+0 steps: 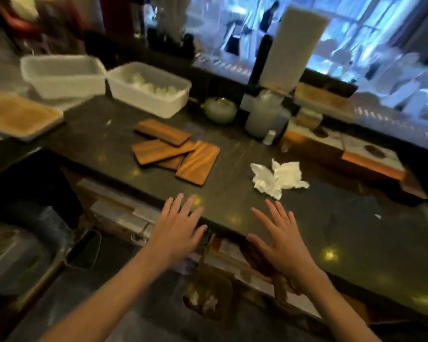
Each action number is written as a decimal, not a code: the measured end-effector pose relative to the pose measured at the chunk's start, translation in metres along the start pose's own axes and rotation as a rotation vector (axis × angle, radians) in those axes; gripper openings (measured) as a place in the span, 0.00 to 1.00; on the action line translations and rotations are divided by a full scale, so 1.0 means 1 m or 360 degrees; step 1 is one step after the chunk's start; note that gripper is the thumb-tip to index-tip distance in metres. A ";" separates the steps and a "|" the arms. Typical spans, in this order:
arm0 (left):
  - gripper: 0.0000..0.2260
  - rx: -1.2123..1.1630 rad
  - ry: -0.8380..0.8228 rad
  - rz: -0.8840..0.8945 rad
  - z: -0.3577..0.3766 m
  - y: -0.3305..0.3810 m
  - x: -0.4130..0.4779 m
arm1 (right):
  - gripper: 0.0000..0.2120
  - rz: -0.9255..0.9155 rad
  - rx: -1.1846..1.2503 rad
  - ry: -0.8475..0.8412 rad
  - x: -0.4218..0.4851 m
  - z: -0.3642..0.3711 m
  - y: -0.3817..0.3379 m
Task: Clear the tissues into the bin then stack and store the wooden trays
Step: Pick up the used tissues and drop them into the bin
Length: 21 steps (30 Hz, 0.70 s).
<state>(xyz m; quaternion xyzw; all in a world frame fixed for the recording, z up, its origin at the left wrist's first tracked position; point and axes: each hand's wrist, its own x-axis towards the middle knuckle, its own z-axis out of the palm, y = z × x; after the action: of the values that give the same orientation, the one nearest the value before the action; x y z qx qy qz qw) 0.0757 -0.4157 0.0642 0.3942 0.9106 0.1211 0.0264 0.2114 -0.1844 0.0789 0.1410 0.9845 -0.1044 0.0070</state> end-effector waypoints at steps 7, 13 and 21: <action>0.23 0.0218 0.0077 0.0208 -0.046 0.058 0.072 | 0.32 0.0282 -0.0039 0.0202 0.008 -0.063 0.057; 0.23 0.0263 -0.0088 0.0278 -0.025 0.089 0.120 | 0.30 0.0385 -0.0005 0.0156 0.025 -0.060 0.111; 0.21 0.0253 -0.0181 0.0251 0.020 0.134 0.219 | 0.27 0.0451 0.0081 0.0076 0.113 -0.036 0.194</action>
<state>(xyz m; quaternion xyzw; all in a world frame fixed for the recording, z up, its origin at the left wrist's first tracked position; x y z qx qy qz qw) 0.0236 -0.1648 0.0871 0.4717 0.8806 0.0276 0.0370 0.1573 0.0368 0.0702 0.2811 0.9516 -0.1239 -0.0054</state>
